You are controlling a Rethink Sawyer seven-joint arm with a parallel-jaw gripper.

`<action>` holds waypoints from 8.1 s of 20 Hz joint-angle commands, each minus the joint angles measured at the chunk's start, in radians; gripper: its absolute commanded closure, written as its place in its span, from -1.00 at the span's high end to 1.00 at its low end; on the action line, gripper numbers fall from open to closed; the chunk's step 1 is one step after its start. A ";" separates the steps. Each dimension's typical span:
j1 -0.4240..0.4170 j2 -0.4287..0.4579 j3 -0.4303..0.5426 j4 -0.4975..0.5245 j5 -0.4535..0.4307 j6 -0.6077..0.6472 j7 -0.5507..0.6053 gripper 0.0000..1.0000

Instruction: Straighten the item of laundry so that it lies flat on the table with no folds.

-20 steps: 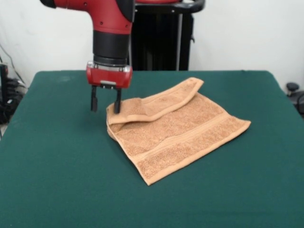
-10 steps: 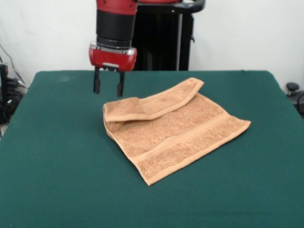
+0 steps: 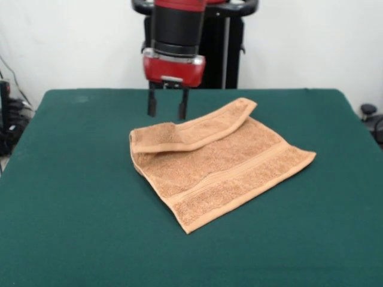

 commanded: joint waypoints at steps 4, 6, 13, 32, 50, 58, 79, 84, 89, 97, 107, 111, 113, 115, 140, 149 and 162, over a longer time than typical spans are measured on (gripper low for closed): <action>0.150 0.109 -0.004 -0.031 0.109 0.020 0.190 1.00; 0.173 0.137 -0.021 -0.055 0.127 0.002 0.198 1.00; 0.199 0.221 -0.050 -0.112 0.154 -0.061 0.189 1.00; 0.143 0.288 -0.038 -0.214 0.145 -0.076 0.104 1.00; 0.080 0.277 -0.031 -0.183 0.091 -0.098 0.061 1.00; -0.021 0.224 -0.008 -0.091 0.019 -0.108 0.011 1.00; -0.002 0.160 -0.002 -0.022 -0.008 -0.070 0.078 1.00; 0.023 0.086 0.023 0.038 0.046 -0.001 0.099 1.00; 0.046 0.056 0.030 0.061 0.089 0.029 0.118 1.00; 0.105 0.056 -0.004 0.068 0.144 0.016 0.148 1.00; 0.197 0.097 -0.047 0.033 0.228 -0.010 0.193 1.00; 0.241 0.100 -0.058 0.017 0.283 0.007 0.211 1.00; 0.263 0.109 -0.067 0.008 0.307 0.005 0.216 1.00; 0.279 0.118 -0.075 0.004 0.327 0.000 0.218 1.00; 0.446 0.214 -0.159 -0.060 0.555 -0.033 0.226 1.00; 0.497 0.225 -0.180 -0.087 0.633 -0.006 0.216 1.00; 0.469 0.316 -0.172 -0.066 0.616 -0.154 0.175 1.00</action>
